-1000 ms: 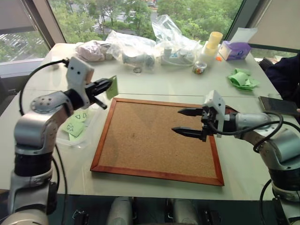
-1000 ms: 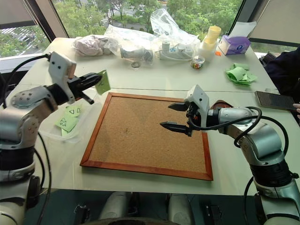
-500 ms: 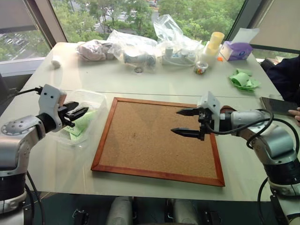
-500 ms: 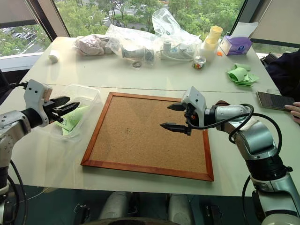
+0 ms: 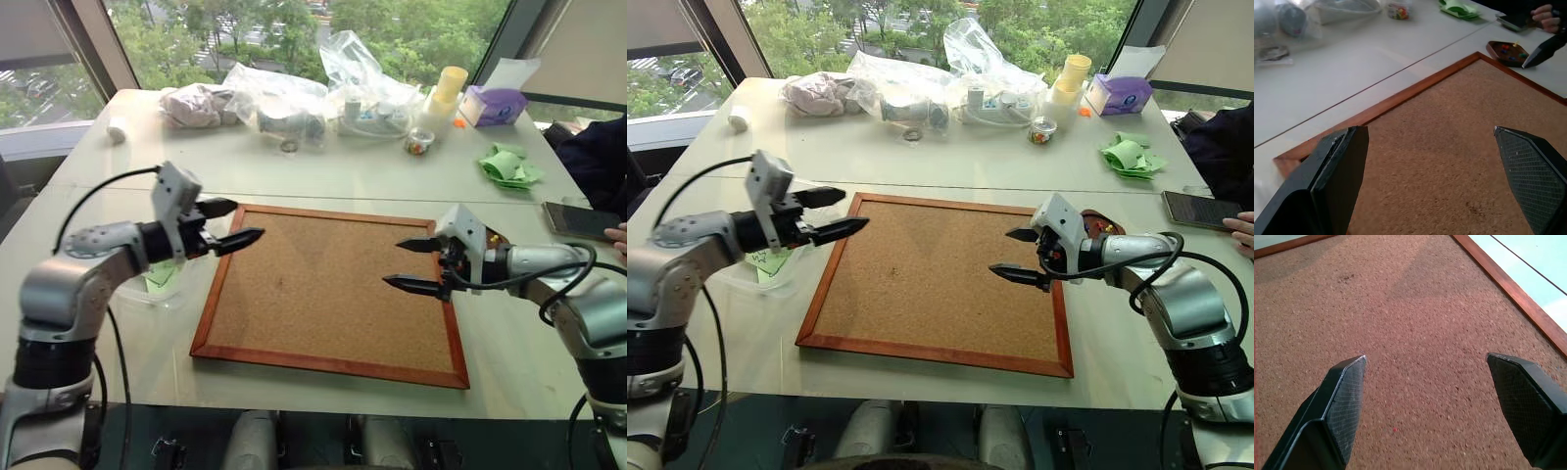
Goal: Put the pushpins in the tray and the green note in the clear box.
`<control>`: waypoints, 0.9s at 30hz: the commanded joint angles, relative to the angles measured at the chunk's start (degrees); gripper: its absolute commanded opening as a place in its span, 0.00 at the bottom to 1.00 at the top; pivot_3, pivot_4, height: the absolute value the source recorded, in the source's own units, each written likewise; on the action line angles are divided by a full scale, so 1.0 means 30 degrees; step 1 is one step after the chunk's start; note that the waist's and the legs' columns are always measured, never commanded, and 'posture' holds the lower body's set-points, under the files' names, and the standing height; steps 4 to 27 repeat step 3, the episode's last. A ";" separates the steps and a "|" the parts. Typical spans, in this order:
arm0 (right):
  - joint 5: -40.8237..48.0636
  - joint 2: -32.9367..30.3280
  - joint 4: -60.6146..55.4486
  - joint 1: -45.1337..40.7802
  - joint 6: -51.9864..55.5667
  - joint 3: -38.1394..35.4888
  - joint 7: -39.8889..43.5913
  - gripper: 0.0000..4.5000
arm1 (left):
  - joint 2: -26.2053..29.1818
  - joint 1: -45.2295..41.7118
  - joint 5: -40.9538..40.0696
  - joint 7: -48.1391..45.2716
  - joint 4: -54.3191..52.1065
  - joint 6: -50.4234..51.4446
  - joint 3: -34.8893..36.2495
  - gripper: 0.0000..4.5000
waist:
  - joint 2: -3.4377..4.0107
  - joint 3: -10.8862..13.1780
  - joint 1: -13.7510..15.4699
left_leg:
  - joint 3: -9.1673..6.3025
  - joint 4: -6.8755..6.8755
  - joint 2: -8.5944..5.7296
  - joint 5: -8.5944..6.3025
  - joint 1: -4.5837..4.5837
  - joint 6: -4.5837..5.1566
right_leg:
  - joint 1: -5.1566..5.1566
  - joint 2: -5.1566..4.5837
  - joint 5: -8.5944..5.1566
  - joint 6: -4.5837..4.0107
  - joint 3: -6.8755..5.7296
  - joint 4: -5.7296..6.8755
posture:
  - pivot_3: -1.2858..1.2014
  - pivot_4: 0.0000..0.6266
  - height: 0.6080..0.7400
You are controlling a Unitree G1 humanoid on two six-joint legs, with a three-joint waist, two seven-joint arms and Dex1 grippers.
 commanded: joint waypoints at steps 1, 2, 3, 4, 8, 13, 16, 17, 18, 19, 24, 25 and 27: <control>0.0177 -0.0325 -0.1027 0.0265 -0.0007 -0.0793 -0.0204 0.90 | -0.0213 -0.0282 0.0655 -0.0795 0.0196 -0.1156 -0.1279 0.99 | 0.0000 0.0000 -0.0045 | 0.0002 0.0000 0.0002 0.0001 0.0001 -0.0001 | -0.0001 0.0002 0.0000 0.0000 0.0000 0.0001 | 0.52 0.24 1.00; 0.0220 -0.0329 -0.1130 0.0360 0.0019 -0.0843 -0.0241 0.90 | -0.0228 -0.0304 0.0932 -0.0937 0.0298 -0.1507 -0.1585 0.99 | 0.0001 0.0000 -0.0055 | 0.0000 0.0000 0.0006 0.0002 0.0001 -0.0004 | -0.0001 0.0009 0.0000 0.0000 0.0000 0.0000 | 0.52 0.24 1.00; 0.0245 -0.0332 -0.1202 0.0425 0.0039 -0.0877 -0.0265 0.90 | -0.0231 -0.0323 0.1120 -0.1034 0.0376 -0.1760 -0.1781 0.99 | 0.0001 0.0000 -0.0055 | 0.0000 0.0000 0.0007 0.0003 0.0001 -0.0005 | -0.0003 0.0010 0.0000 -0.0001 0.0000 0.0000 | 0.52 0.24 1.00; 0.0245 -0.0332 -0.1202 0.0425 0.0039 -0.0877 -0.0265 0.90 | -0.0231 -0.0323 0.1120 -0.1034 0.0376 -0.1760 -0.1781 0.99 | 0.0001 0.0000 -0.0055 | 0.0000 0.0000 0.0007 0.0003 0.0001 -0.0005 | -0.0003 0.0010 0.0000 -0.0001 0.0000 0.0000 | 0.52 0.24 1.00; 0.0245 -0.0332 -0.1202 0.0425 0.0039 -0.0877 -0.0265 0.90 | -0.0231 -0.0323 0.1120 -0.1034 0.0376 -0.1760 -0.1781 0.99 | 0.0001 0.0000 -0.0055 | 0.0000 0.0000 0.0007 0.0003 0.0001 -0.0005 | -0.0003 0.0010 0.0000 -0.0001 0.0000 0.0000 | 0.52 0.24 1.00; 0.0245 -0.0332 -0.1202 0.0425 0.0039 -0.0877 -0.0265 0.90 | -0.0231 -0.0323 0.1120 -0.1034 0.0376 -0.1760 -0.1781 0.99 | 0.0001 0.0000 -0.0055 | 0.0000 0.0000 0.0007 0.0003 0.0001 -0.0005 | -0.0003 0.0010 0.0000 -0.0001 0.0000 0.0000 | 0.52 0.24 1.00; 0.0245 -0.0332 -0.1202 0.0425 0.0039 -0.0877 -0.0265 0.90 | -0.0231 -0.0323 0.1120 -0.1034 0.0376 -0.1760 -0.1781 0.99 | 0.0001 0.0000 -0.0055 | 0.0000 0.0000 0.0007 0.0003 0.0001 -0.0005 | -0.0003 0.0010 0.0000 -0.0001 0.0000 0.0000 | 0.52 0.24 1.00; 0.0245 -0.0332 -0.1202 0.0425 0.0039 -0.0877 -0.0265 0.90 | -0.0231 -0.0323 0.1120 -0.1034 0.0376 -0.1760 -0.1781 0.99 | 0.0001 0.0000 -0.0055 | 0.0000 0.0000 0.0007 0.0003 0.0001 -0.0005 | -0.0003 0.0010 0.0000 -0.0001 0.0000 0.0000 | 0.52 0.24 1.00; 0.0245 -0.0332 -0.1202 0.0425 0.0039 -0.0877 -0.0265 0.90 | -0.0231 -0.0323 0.1120 -0.1034 0.0376 -0.1760 -0.1781 0.99 | 0.0001 0.0000 -0.0055 | 0.0000 0.0000 0.0007 0.0003 0.0001 -0.0005 | -0.0003 0.0010 0.0000 -0.0001 0.0000 0.0000 | 0.52 0.24 1.00; 0.0245 -0.0332 -0.1202 0.0425 0.0039 -0.0877 -0.0265 0.90 | -0.0231 -0.0323 0.1120 -0.1034 0.0376 -0.1760 -0.1781 0.99 | 0.0001 0.0000 -0.0055 | 0.0000 0.0000 0.0007 0.0003 0.0001 -0.0005 | -0.0003 0.0010 0.0000 -0.0001 0.0000 0.0000 | 0.52 0.24 1.00; 0.0245 -0.0332 -0.1202 0.0425 0.0039 -0.0877 -0.0265 0.90 | -0.0231 -0.0323 0.1120 -0.1034 0.0376 -0.1760 -0.1781 0.99 | 0.0001 0.0000 -0.0055 | 0.0000 0.0000 0.0007 0.0003 0.0001 -0.0005 | -0.0003 0.0010 0.0000 -0.0001 0.0000 0.0000 | 0.52 0.24 1.00; 0.0245 -0.0332 -0.1202 0.0425 0.0039 -0.0877 -0.0265 0.90 | -0.0231 -0.0323 0.1120 -0.1034 0.0376 -0.1760 -0.1781 0.99 | 0.0001 0.0000 -0.0055 | 0.0000 0.0000 0.0007 0.0003 0.0001 -0.0005 | -0.0003 0.0010 0.0000 -0.0001 0.0000 0.0000 | 0.52 0.24 1.00; 0.0245 -0.0332 -0.1202 0.0425 0.0039 -0.0877 -0.0265 0.90 | -0.0231 -0.0323 0.1120 -0.1034 0.0376 -0.1760 -0.1781 0.99 | 0.0001 0.0000 -0.0055 | 0.0000 0.0000 0.0007 0.0003 0.0001 -0.0005 | -0.0003 0.0010 0.0000 -0.0001 0.0000 0.0000 | 0.52 0.24 1.00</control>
